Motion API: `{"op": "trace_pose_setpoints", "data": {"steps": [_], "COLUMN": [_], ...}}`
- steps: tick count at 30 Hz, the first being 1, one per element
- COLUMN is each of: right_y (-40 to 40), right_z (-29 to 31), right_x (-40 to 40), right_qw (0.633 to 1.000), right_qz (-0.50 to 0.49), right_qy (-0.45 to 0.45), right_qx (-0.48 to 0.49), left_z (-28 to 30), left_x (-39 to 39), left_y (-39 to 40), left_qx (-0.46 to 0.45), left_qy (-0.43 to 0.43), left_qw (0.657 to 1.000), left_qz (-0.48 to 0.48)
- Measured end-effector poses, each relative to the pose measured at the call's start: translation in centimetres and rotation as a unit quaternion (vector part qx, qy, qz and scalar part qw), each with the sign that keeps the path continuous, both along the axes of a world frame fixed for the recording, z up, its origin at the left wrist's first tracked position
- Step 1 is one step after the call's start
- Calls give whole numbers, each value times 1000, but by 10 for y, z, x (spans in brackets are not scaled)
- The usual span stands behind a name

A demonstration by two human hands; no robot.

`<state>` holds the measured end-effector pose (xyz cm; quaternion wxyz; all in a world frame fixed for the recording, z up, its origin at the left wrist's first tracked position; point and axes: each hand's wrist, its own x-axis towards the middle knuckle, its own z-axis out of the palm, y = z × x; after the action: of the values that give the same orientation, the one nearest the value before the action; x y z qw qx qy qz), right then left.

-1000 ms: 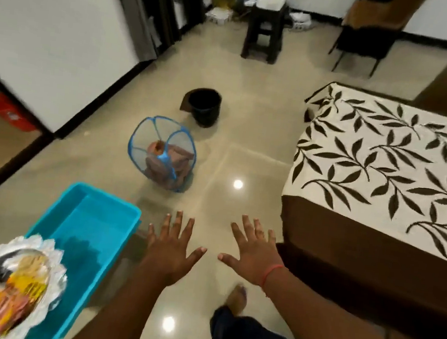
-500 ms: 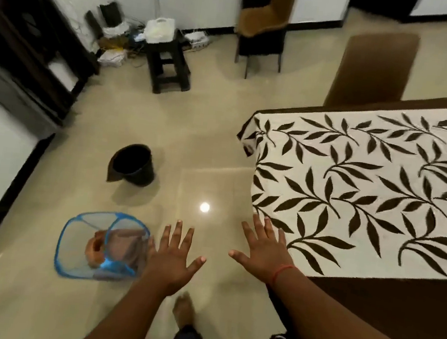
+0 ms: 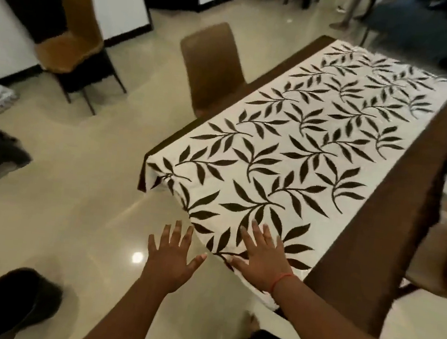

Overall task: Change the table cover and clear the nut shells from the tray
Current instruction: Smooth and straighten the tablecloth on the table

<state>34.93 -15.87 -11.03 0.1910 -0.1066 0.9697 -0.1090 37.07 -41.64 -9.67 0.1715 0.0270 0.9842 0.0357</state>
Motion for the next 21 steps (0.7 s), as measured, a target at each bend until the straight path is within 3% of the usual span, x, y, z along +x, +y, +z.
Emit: {"op": "trace_pose_setpoints", "data": {"steps": [4,21], "right_y": [24,46], "right_z": [-7,-23], "right_x": [-23,-102], "right_qw": [997,972], "right_qz": [-75,-227], "right_qy": [-12,-57], "right_qx": [-2,16], "left_z": [-14,-31], "left_x": [-48,-211], "left_y": [24,63], "left_qx": [1,-8], "left_qy": [-5,-63], "left_qw": [997,973], "left_qz": [-76,-224]}}
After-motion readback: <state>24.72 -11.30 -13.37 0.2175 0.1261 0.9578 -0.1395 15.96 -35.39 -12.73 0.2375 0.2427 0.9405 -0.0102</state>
